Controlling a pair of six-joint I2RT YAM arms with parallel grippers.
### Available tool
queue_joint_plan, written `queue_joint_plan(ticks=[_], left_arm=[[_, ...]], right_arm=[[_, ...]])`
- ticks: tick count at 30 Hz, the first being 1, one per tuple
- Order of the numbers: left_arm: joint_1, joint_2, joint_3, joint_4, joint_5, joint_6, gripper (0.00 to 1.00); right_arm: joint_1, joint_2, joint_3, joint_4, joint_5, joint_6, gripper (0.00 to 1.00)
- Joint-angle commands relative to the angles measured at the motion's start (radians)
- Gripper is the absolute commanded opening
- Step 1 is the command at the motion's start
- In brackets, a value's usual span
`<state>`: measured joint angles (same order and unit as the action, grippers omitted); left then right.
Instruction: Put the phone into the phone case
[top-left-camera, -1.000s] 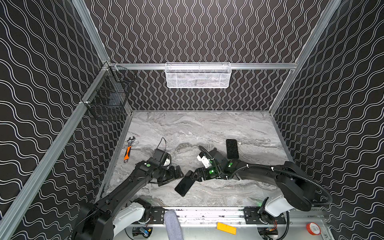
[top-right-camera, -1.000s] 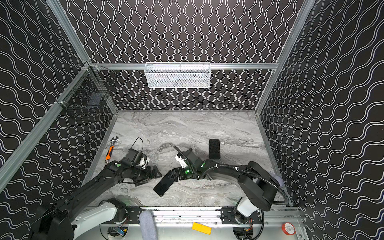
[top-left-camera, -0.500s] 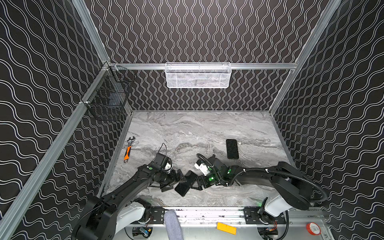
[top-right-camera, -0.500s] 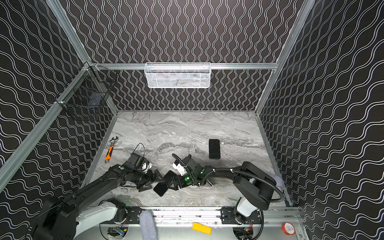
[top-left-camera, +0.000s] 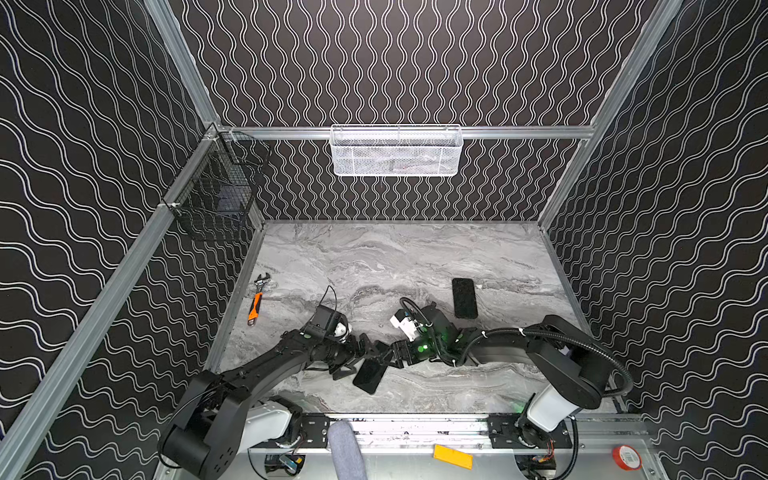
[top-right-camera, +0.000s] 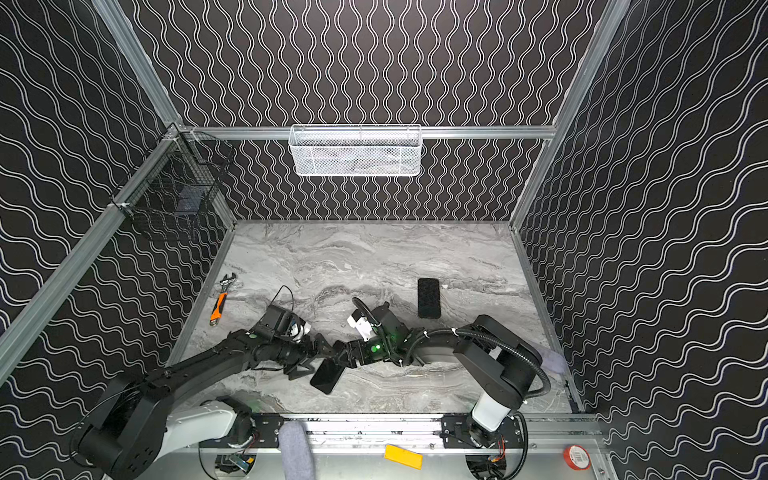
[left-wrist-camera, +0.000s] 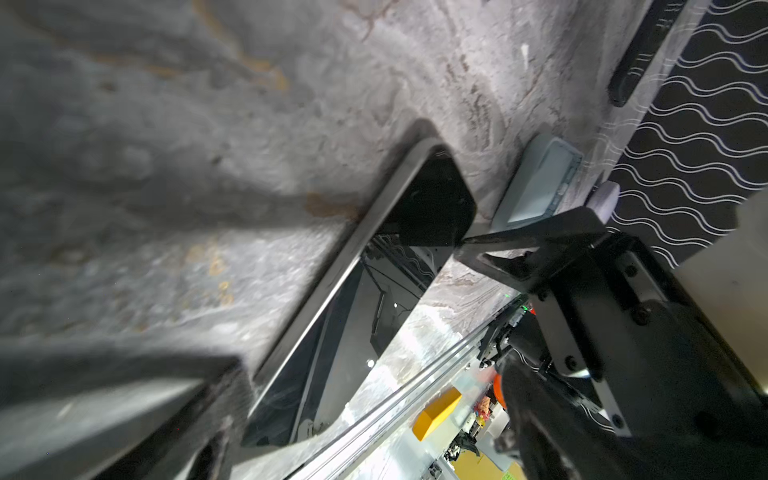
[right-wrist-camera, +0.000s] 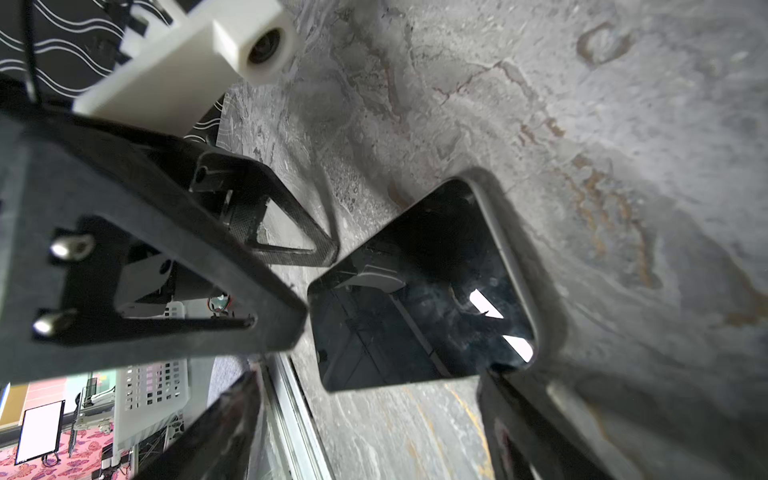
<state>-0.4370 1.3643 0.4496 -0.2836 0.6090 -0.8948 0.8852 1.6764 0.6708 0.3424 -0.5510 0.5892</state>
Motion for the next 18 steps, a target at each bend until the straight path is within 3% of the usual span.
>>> queue_joint_plan(ticks=[1,12,18], left_arm=[[0.0,0.02,-0.015,0.072,-0.041,-0.049,0.98],[-0.035,0.072,-0.02,0.229,-0.043,-0.141,0.98],[-0.04,0.074,-0.012,0.285,-0.055,-0.187,0.98]], right_arm=[[-0.01,0.022,0.013,0.049,0.002,0.021,0.84],[-0.033,0.069,0.062,0.091,0.011,0.047,0.84],[-0.055,0.016,0.083,0.009,0.056,0.007,0.84]])
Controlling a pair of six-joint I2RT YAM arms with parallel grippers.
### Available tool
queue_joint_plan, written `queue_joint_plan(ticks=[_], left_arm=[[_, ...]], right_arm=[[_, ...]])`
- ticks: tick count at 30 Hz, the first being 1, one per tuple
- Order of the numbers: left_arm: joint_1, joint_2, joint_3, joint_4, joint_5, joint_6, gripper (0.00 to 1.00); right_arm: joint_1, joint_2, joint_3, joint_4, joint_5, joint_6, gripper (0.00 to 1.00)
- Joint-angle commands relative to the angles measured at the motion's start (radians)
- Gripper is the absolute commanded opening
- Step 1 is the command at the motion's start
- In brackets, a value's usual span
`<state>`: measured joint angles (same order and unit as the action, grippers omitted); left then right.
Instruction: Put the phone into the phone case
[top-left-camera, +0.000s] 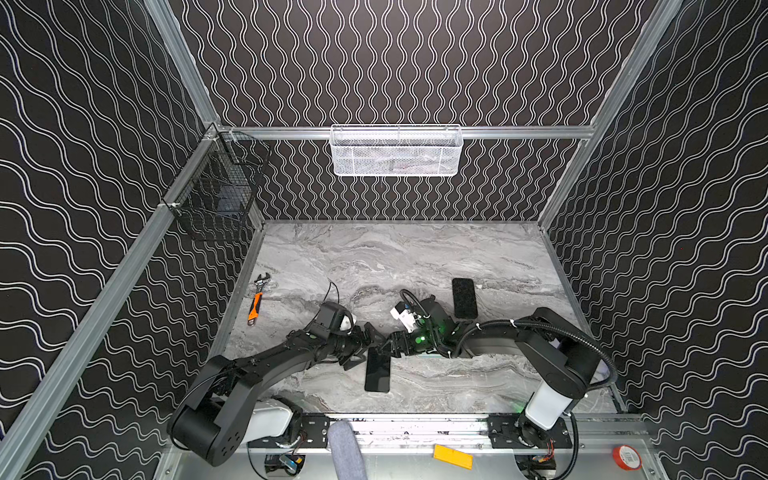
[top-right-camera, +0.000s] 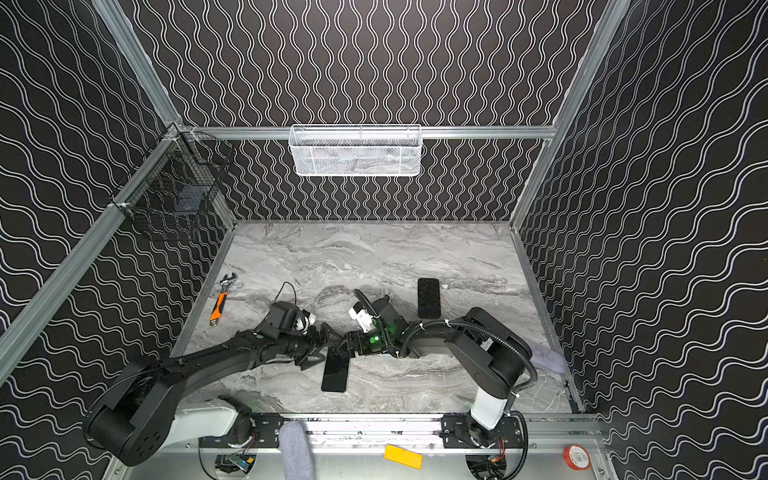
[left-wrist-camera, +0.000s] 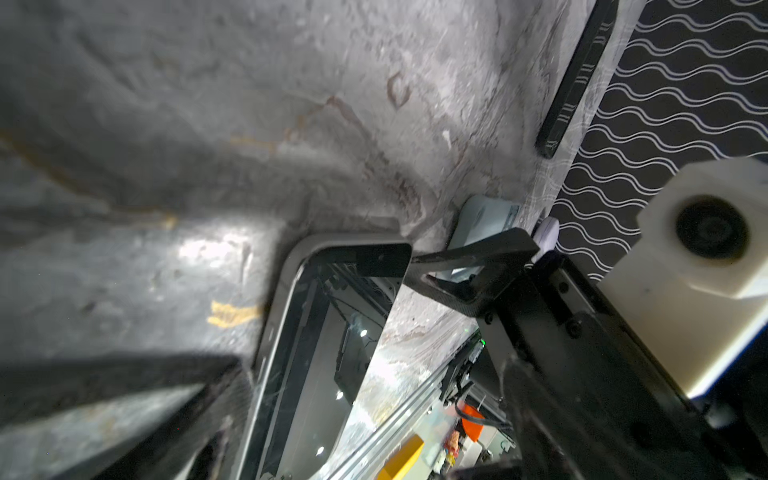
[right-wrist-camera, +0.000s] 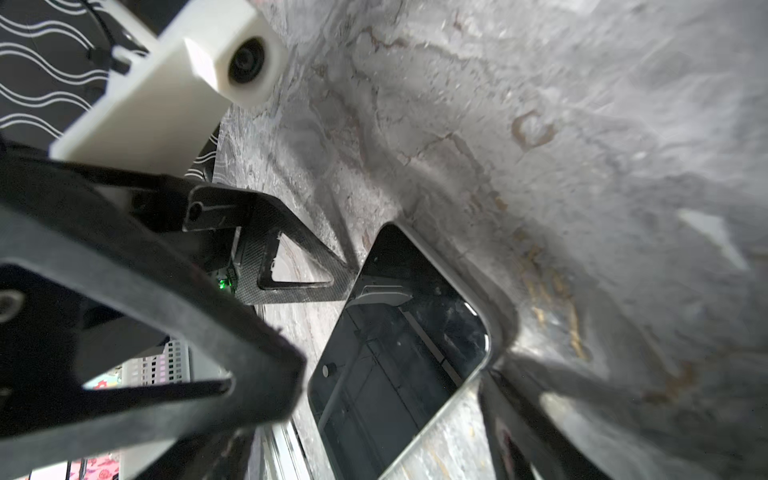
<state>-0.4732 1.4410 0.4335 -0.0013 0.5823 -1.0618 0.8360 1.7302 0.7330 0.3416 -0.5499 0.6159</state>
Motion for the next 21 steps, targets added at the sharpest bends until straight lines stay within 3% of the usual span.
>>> queue_joint_plan(ticks=[1,4,7,12,18,21], left_arm=[[-0.004,-0.013,0.009,-0.002,-0.035,-0.024,0.98],[-0.003,-0.076,0.048,-0.083,-0.084,-0.01,0.98],[0.002,-0.158,0.133,-0.272,-0.204,0.057,0.98],[0.02,-0.254,0.305,-0.628,-0.544,0.167,0.98],[0.028,-0.383,0.422,-0.906,-0.945,0.114,0.98],[0.029,-0.455,0.431,-0.927,-1.029,0.106,0.99]], right_arm=[[-0.007,-0.062,0.027,-0.025,0.083,-0.043,0.84],[0.002,-0.151,0.038,-0.147,0.186,-0.113,0.84],[0.024,-0.229,0.045,-0.264,0.315,-0.176,0.84],[0.148,-0.302,0.055,-0.428,0.603,-0.271,0.86],[0.333,-0.302,0.062,-0.547,0.778,-0.231,0.96],[0.45,-0.26,0.08,-0.586,0.836,-0.188,0.98]])
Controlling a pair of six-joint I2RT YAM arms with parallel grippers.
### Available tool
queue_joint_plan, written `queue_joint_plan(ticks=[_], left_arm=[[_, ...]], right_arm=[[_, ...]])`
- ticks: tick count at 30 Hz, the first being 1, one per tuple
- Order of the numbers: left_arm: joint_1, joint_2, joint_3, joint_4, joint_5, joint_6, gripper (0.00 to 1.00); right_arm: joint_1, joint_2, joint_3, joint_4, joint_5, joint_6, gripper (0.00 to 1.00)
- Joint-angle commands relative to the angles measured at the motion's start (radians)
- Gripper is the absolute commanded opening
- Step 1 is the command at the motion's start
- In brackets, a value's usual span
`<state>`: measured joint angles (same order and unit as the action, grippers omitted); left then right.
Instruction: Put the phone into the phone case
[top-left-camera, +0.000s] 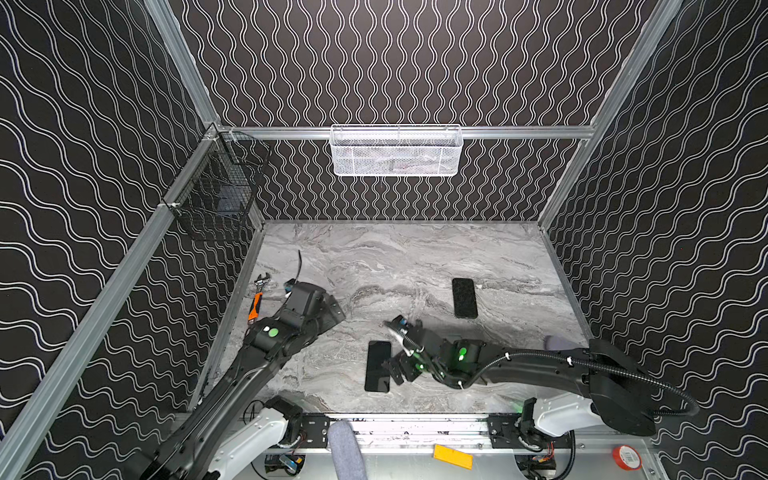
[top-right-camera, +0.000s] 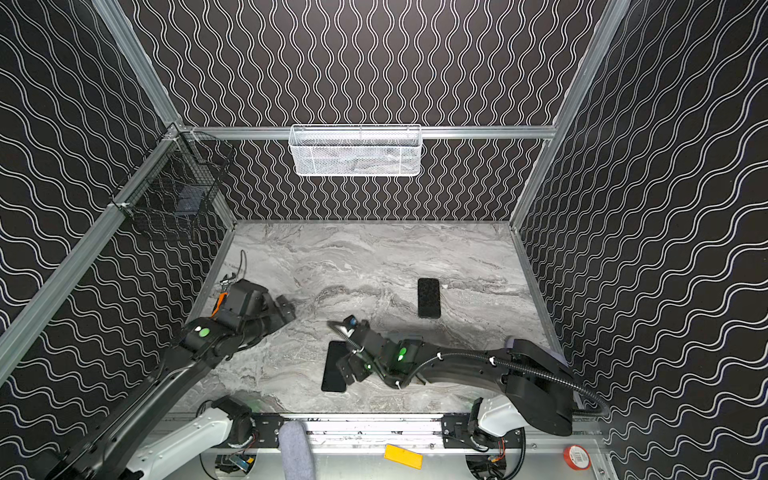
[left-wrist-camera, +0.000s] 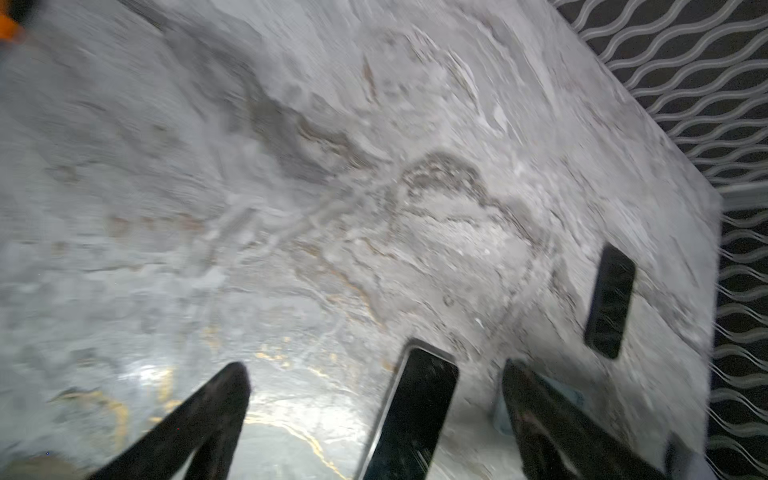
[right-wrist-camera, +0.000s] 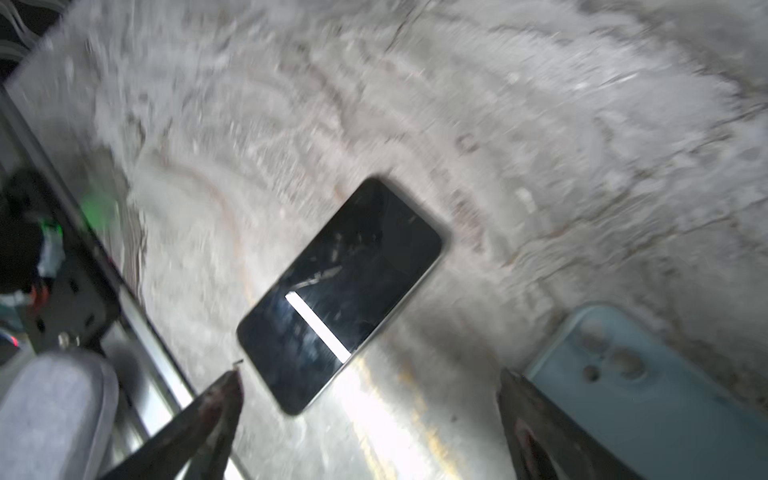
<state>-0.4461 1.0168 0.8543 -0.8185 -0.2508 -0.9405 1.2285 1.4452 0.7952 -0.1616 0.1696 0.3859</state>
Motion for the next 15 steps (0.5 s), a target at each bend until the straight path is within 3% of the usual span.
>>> queue_joint_plan(ticks=[1,9,15], left_arm=[[0.001,-0.051,0.006,-0.102,-0.199,-0.006,0.99],[0.002,-0.085,-0.03,-0.096,-0.156,-0.023,0.98],[0.002,-0.076,-0.034,-0.092,-0.136,-0.021,0.98]], right_arm=[[0.09,0.051,0.032,-0.102,0.139,0.062,0.99],[0.236,0.275,0.181,-0.208,0.196,0.13,0.99],[0.24,0.368,0.235,-0.253,0.229,0.179,0.99]])
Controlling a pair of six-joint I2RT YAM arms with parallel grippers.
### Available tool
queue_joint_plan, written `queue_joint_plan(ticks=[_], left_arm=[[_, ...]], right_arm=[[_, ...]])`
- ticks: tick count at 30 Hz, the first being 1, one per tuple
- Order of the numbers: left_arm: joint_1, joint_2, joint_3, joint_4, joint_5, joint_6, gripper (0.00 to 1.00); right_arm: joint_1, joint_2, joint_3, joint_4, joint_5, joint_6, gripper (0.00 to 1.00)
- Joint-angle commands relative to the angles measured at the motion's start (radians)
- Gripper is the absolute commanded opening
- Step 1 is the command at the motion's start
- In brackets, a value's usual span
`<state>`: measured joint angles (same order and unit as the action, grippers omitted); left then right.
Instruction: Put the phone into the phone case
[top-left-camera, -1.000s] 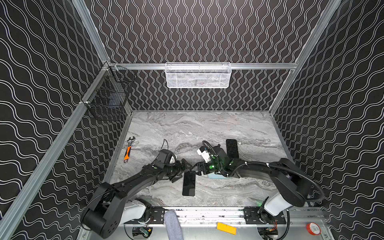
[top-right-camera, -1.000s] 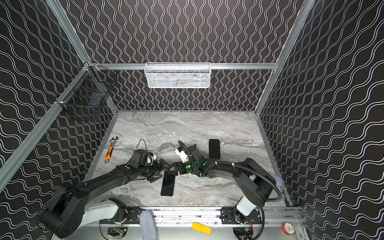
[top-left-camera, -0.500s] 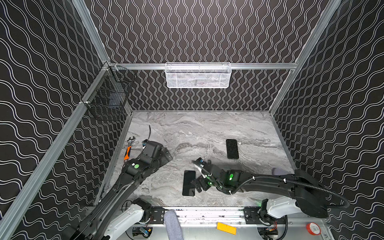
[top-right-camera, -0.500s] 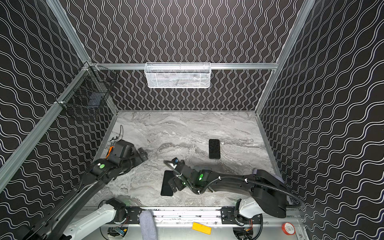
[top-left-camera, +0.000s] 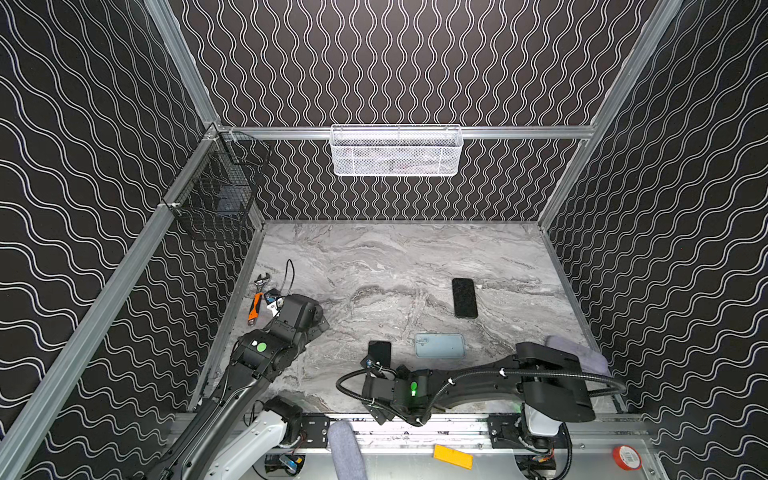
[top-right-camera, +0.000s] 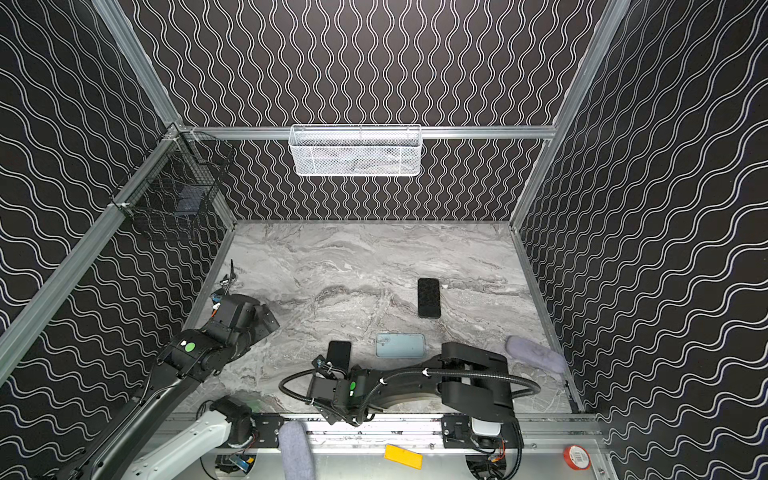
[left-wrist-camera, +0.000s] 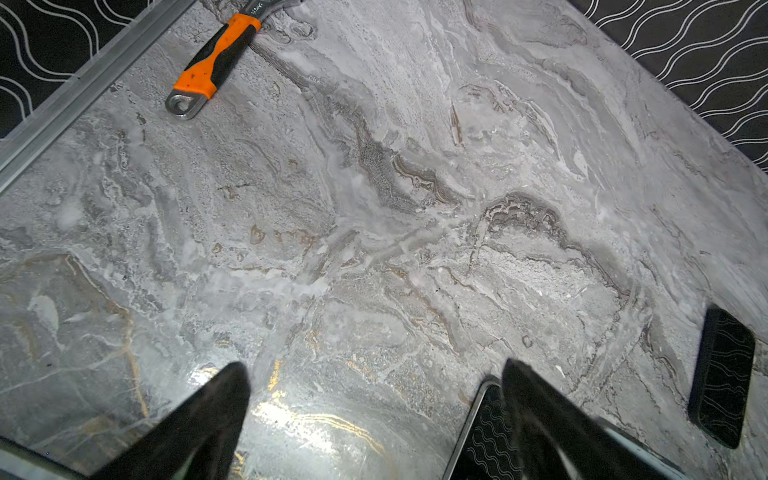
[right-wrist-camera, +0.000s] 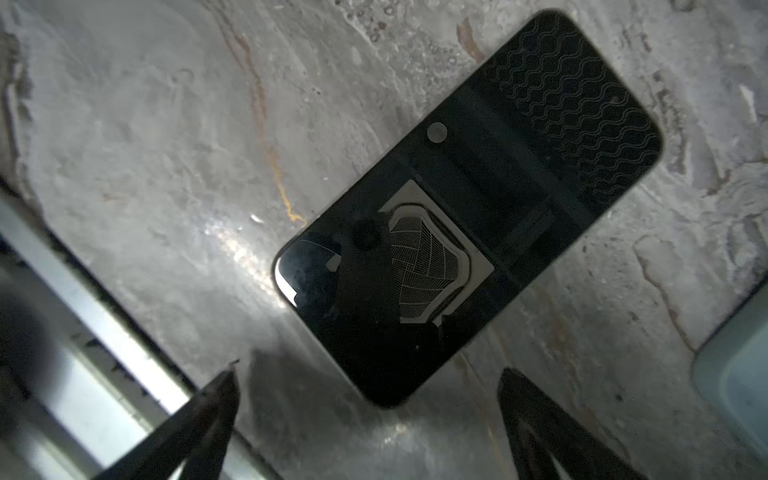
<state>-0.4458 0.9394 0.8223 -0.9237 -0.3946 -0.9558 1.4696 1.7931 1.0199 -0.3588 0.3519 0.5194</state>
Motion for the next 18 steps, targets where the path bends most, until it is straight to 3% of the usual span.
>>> queue_joint_plan(ticks=[1,10,18], left_arm=[[0.001,0.001,-0.003,0.019,0.008,-0.005,0.99],[0.001,0.027,-0.024,0.085,0.06,0.012,0.99],[0.001,0.088,-0.031,0.119,0.096,0.034,0.99]], right_arm=[[-0.003,0.026,0.008,-0.057,0.054,0.052,0.99],[-0.112,0.022,-0.047,0.023,0.011,0.01,0.99],[-0.259,0.022,-0.069,0.112,-0.058,-0.108,0.98]])
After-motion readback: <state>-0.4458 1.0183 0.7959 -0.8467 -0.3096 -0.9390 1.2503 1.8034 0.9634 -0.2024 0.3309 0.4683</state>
